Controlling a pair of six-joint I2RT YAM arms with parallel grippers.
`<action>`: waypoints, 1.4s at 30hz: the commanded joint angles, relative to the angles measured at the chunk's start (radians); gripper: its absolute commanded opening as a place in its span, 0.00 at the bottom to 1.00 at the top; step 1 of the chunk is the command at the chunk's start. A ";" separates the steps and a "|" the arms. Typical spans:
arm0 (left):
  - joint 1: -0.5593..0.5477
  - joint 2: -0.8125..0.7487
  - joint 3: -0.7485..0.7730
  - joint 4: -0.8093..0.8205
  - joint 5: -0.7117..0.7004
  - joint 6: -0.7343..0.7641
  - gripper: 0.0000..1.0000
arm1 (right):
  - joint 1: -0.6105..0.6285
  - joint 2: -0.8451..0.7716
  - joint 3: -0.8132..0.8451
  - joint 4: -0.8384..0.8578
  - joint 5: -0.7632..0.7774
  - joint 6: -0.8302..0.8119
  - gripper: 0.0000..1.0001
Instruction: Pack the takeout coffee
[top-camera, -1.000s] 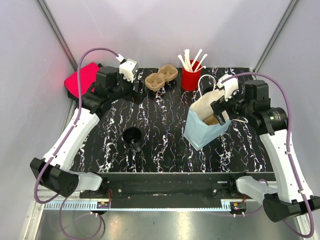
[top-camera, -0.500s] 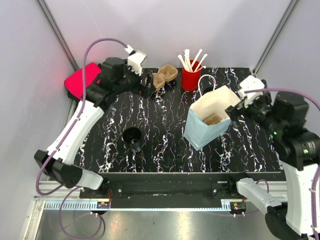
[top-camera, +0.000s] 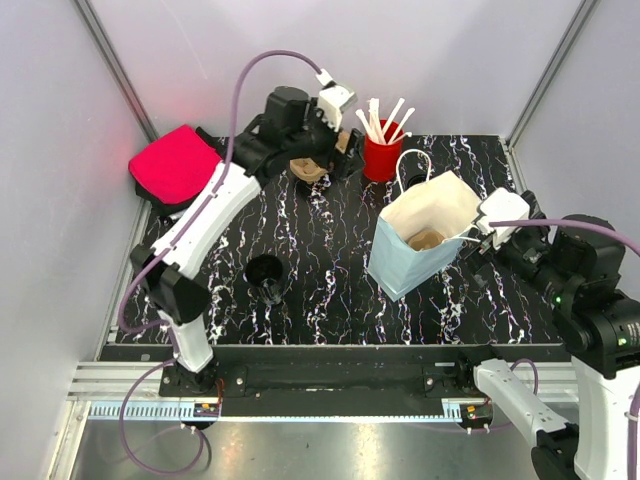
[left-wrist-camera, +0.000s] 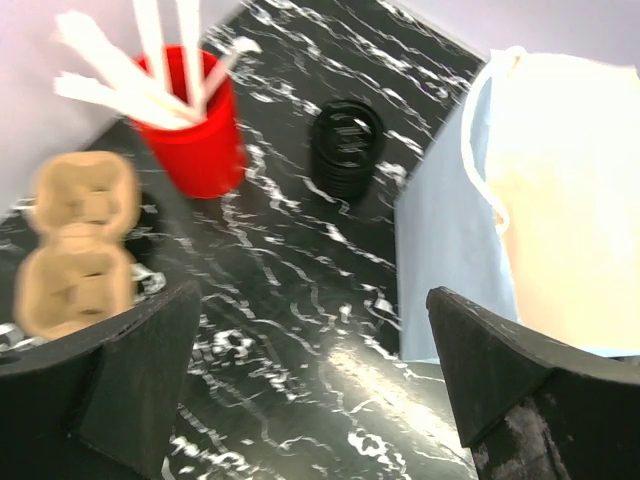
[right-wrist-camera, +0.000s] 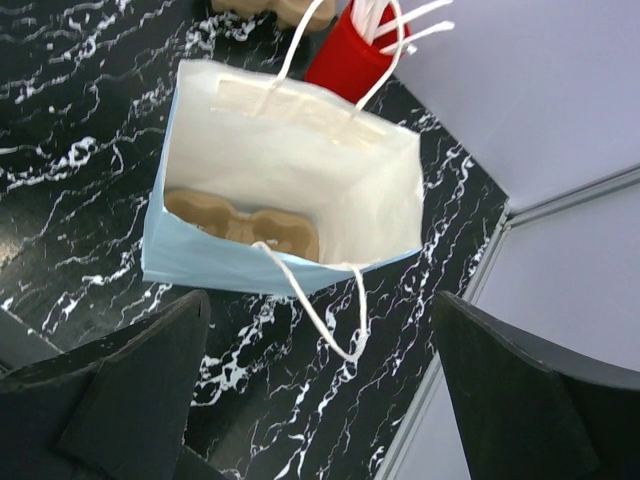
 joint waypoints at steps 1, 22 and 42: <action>-0.042 0.052 0.088 0.002 0.094 -0.018 0.99 | 0.007 0.002 -0.054 -0.010 0.020 -0.041 0.96; -0.113 0.255 0.279 0.089 0.158 -0.119 0.99 | 0.007 -0.042 -0.172 0.022 0.110 -0.095 0.90; -0.119 0.313 0.343 0.133 0.177 -0.139 0.42 | 0.007 0.012 -0.246 0.150 0.118 -0.094 0.36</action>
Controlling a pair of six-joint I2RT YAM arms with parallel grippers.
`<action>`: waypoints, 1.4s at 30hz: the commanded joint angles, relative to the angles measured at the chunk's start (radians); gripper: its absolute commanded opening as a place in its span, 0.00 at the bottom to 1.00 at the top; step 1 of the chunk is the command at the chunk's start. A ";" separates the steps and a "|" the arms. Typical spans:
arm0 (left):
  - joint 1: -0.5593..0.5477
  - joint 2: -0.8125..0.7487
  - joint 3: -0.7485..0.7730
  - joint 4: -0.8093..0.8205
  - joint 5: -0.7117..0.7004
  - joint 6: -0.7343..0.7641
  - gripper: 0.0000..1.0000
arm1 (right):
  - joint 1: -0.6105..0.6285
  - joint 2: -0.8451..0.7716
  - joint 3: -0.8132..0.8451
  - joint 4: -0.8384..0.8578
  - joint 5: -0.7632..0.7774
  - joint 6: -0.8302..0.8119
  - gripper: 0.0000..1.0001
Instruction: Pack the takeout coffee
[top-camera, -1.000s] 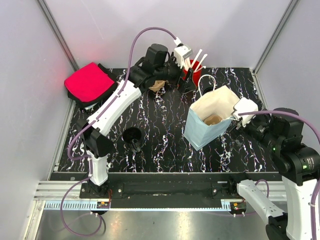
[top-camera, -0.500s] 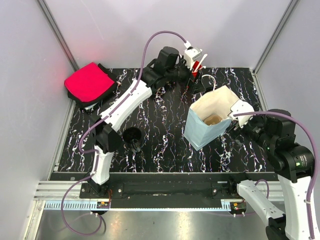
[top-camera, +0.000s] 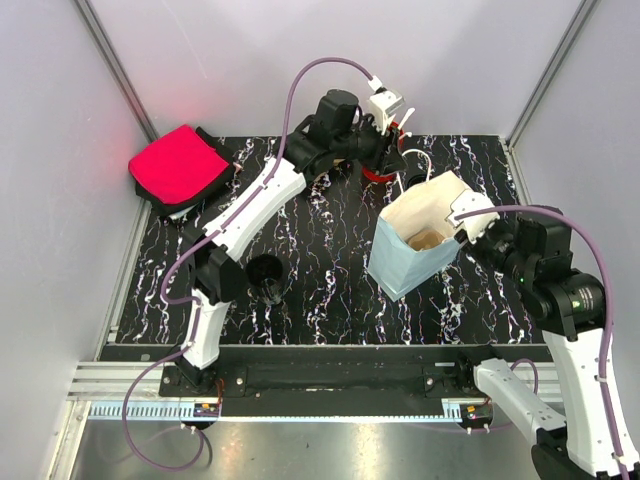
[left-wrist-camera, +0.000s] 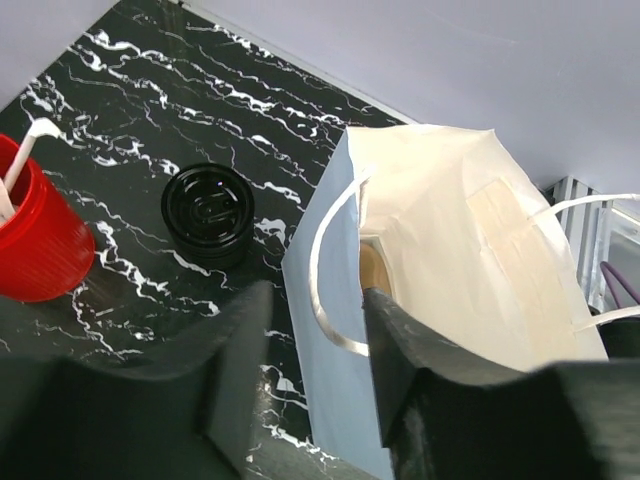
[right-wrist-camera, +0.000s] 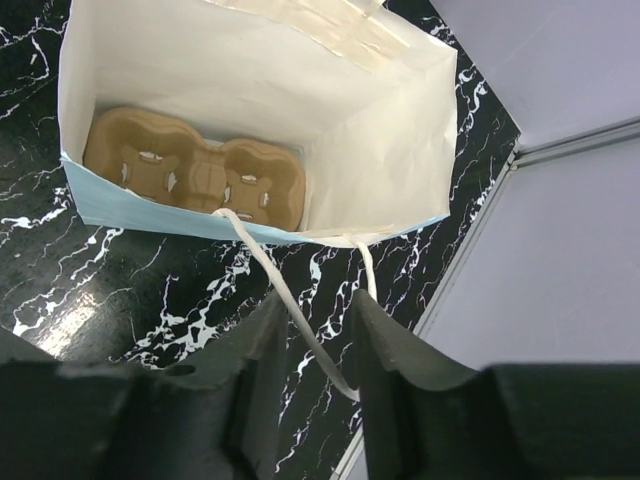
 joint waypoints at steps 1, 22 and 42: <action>-0.004 0.007 0.068 0.061 0.000 -0.004 0.39 | 0.005 0.007 0.010 0.061 0.001 0.003 0.34; 0.021 -0.203 -0.065 -0.008 -0.203 0.079 0.00 | 0.006 0.139 0.158 0.082 -0.198 0.101 0.05; 0.203 -0.427 -0.304 0.000 -0.392 0.166 0.00 | 0.264 0.412 0.198 0.394 -0.047 0.215 0.00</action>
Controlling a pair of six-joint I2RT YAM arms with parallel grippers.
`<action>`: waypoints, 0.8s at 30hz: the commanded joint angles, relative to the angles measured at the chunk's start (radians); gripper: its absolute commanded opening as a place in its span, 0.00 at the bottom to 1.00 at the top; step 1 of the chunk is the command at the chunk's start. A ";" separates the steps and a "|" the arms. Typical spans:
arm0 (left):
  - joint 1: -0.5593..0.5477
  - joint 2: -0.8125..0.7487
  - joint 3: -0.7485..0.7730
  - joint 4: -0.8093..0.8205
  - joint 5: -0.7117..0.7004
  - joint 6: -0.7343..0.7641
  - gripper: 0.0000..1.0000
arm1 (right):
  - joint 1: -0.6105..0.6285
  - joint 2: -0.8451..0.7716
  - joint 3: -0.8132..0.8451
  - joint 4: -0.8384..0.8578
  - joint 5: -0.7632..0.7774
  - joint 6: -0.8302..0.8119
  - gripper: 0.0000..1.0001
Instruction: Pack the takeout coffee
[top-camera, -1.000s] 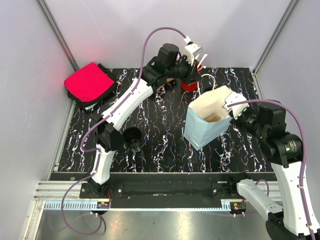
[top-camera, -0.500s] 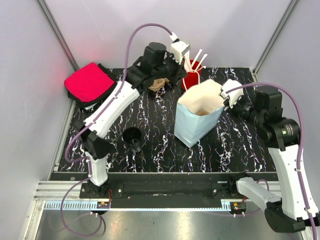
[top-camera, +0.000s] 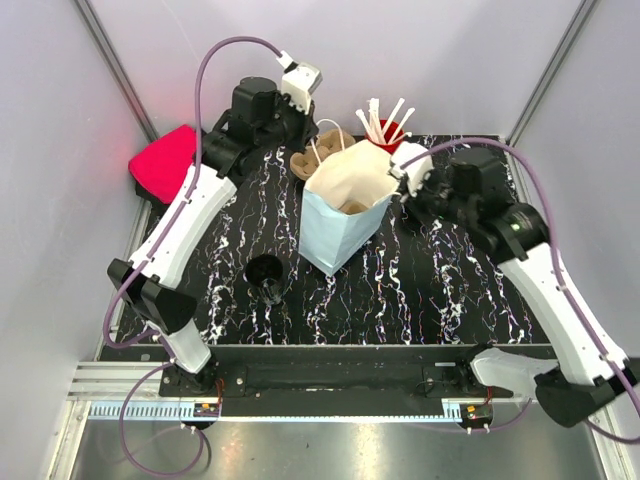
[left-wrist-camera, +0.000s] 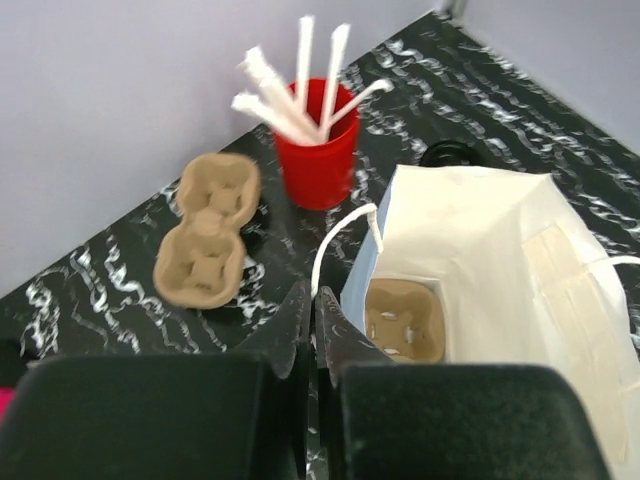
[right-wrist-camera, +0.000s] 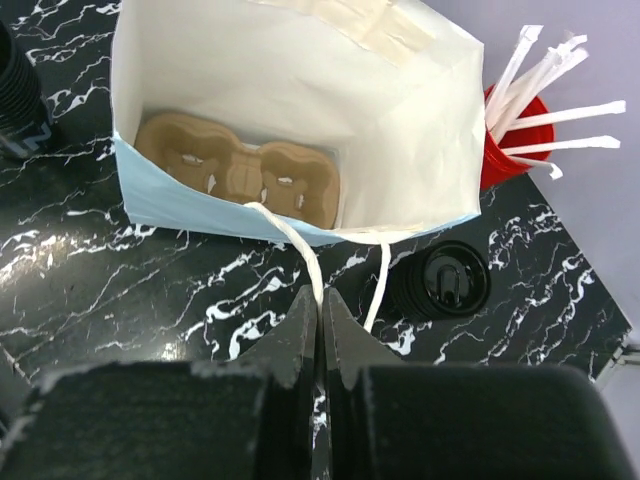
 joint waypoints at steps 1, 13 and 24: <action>0.037 -0.042 -0.028 0.070 -0.044 0.035 0.00 | 0.029 0.082 0.043 0.163 0.096 0.052 0.00; 0.133 0.004 -0.002 0.113 -0.061 0.087 0.00 | 0.104 0.258 0.143 0.284 0.175 0.045 0.00; 0.207 0.078 0.029 0.175 -0.079 0.121 0.00 | 0.207 0.435 0.193 0.367 0.267 0.043 0.02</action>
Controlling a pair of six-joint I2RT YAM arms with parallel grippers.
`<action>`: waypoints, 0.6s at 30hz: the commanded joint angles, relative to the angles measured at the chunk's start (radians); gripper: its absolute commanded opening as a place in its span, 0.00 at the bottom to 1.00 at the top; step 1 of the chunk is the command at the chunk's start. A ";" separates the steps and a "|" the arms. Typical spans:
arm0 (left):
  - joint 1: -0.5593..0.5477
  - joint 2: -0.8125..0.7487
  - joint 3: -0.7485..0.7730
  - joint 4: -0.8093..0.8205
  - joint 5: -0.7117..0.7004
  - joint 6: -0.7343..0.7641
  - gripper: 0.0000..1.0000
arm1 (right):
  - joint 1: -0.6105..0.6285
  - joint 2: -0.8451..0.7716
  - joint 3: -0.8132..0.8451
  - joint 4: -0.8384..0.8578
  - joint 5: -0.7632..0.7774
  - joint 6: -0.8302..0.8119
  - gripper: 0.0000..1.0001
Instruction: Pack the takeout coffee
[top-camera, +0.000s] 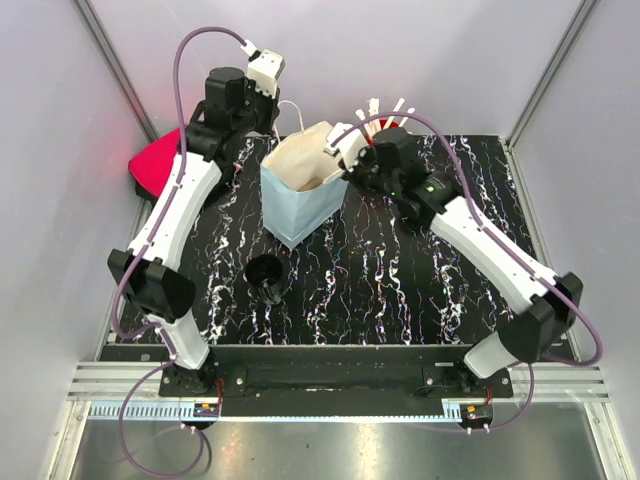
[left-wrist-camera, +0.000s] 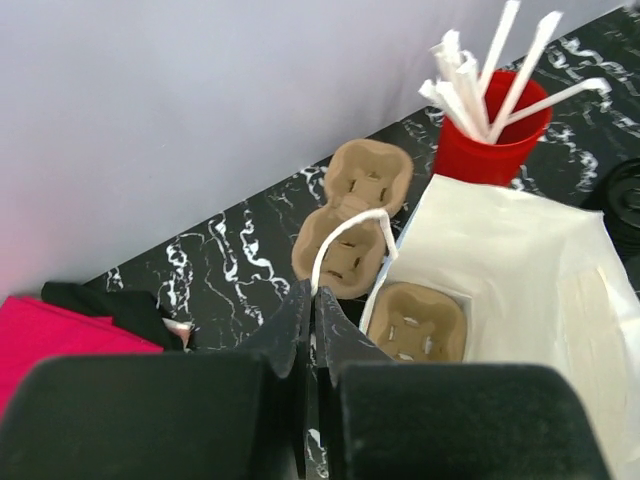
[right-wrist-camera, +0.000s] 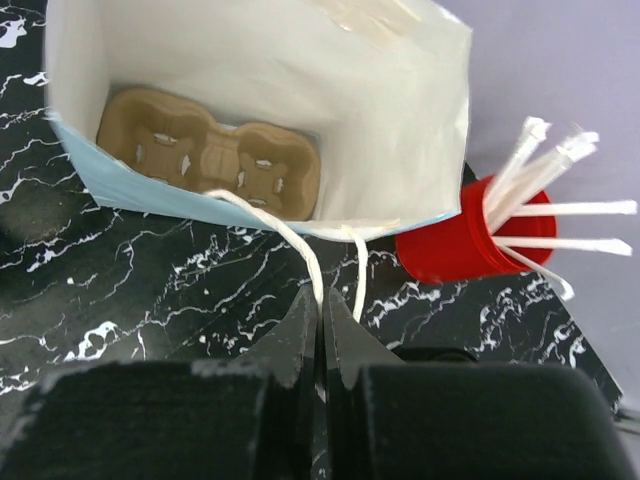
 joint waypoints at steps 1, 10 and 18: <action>0.014 0.039 0.067 0.082 -0.037 0.032 0.00 | 0.045 0.061 0.083 0.078 0.078 0.006 0.05; 0.039 0.011 0.021 0.134 -0.061 0.018 0.22 | 0.079 0.087 0.143 0.057 0.110 0.014 0.40; 0.040 -0.064 0.022 0.128 -0.057 -0.004 0.97 | 0.079 -0.012 0.236 -0.077 0.078 0.032 0.95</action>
